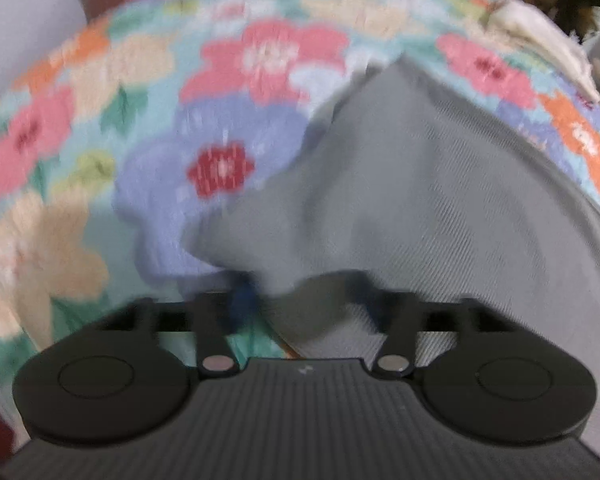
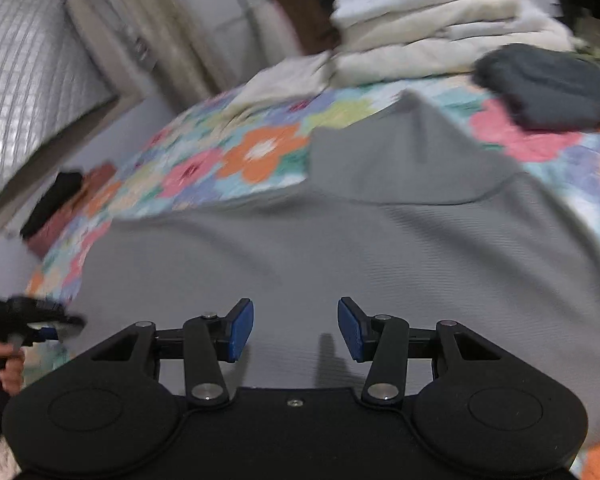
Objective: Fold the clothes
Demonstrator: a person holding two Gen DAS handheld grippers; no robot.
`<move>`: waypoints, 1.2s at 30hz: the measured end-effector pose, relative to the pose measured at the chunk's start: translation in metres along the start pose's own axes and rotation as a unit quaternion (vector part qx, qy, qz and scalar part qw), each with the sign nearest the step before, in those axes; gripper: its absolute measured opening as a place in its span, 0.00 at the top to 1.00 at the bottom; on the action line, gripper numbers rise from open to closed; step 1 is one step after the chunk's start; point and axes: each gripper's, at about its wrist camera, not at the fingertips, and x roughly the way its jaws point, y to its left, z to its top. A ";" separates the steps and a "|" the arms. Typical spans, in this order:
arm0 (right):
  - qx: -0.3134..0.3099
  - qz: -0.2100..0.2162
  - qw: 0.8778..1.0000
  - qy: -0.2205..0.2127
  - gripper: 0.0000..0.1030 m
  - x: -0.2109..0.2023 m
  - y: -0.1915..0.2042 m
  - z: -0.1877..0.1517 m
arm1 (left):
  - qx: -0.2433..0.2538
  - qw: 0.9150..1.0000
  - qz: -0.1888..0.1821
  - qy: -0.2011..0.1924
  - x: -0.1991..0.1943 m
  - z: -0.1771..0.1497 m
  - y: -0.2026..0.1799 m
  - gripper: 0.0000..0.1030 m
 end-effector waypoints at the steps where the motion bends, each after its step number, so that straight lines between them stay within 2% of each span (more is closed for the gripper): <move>1: -0.012 0.007 1.000 0.011 0.49 0.007 0.008 0.001 | -0.004 1.000 -0.006 0.002 0.001 0.000 0.002 0.39; 2: -0.023 0.015 0.999 0.023 0.49 0.014 0.015 0.002 | -0.004 1.000 -0.012 -0.001 0.001 0.001 0.004 0.45; 3: -0.035 0.024 0.998 0.036 0.49 0.022 0.023 0.003 | 0.002 1.000 -0.015 -0.006 0.000 0.002 0.004 0.75; 4: -0.046 0.030 0.997 0.044 0.49 0.027 0.032 0.003 | 0.009 1.000 -0.018 -0.010 0.000 0.002 0.003 0.88; 10: -0.076 0.050 0.994 0.062 0.49 0.042 0.067 -0.003 | 0.039 0.999 -0.001 -0.020 -0.001 0.000 -0.008 0.87; 13: -0.063 0.057 0.995 0.059 0.49 0.042 0.072 -0.005 | 0.016 1.000 -0.006 -0.018 0.001 0.002 -0.004 0.85; 16: -0.050 0.062 0.995 0.059 0.48 0.043 0.075 -0.006 | -0.010 0.999 -0.028 -0.019 0.003 0.001 0.005 0.83; 17: -0.052 0.058 0.995 0.059 0.48 0.043 0.075 -0.006 | -0.020 0.999 -0.039 -0.018 0.003 0.001 0.009 0.80; 20: -0.053 0.049 0.996 0.058 0.48 0.043 0.075 -0.005 | -0.060 0.994 -0.090 -0.011 0.004 0.003 0.026 0.59; 21: -0.048 0.049 0.996 0.056 0.48 0.043 0.074 -0.005 | -0.066 0.993 -0.094 -0.009 0.003 0.003 0.029 0.56; 24: -0.030 0.045 0.997 0.057 0.47 0.044 0.070 -0.004 | -0.048 0.997 -0.065 0.007 0.002 0.004 0.031 0.47; 26: -0.024 0.042 0.997 0.060 0.46 0.046 0.068 -0.006 | -0.067 0.995 -0.073 0.016 0.005 0.006 0.035 0.45; 28: -0.022 0.040 0.997 0.065 0.46 0.049 0.068 -0.008 | -0.068 0.995 -0.068 0.007 0.006 0.007 0.034 0.52; 29: -0.021 0.040 0.997 0.066 0.46 0.050 0.068 -0.009 | -0.067 0.996 -0.065 0.002 0.006 0.008 0.032 0.61; 30: -0.020 0.040 0.997 0.067 0.46 0.051 0.068 -0.010 | -0.063 0.996 -0.057 -0.004 0.005 0.008 0.030 0.79; 31: -0.022 0.043 0.997 0.066 0.46 0.050 0.069 -0.010 | -0.058 0.997 -0.054 -0.011 0.004 0.007 0.027 0.88; 32: -0.023 0.045 0.997 0.065 0.46 0.050 0.069 -0.011 | -0.053 0.997 -0.055 -0.017 0.001 0.005 0.023 0.92; 36: -0.027 0.055 0.996 0.060 0.46 0.048 0.069 -0.012 | -0.013 0.996 -0.064 -0.055 -0.018 0.000 0.007 0.94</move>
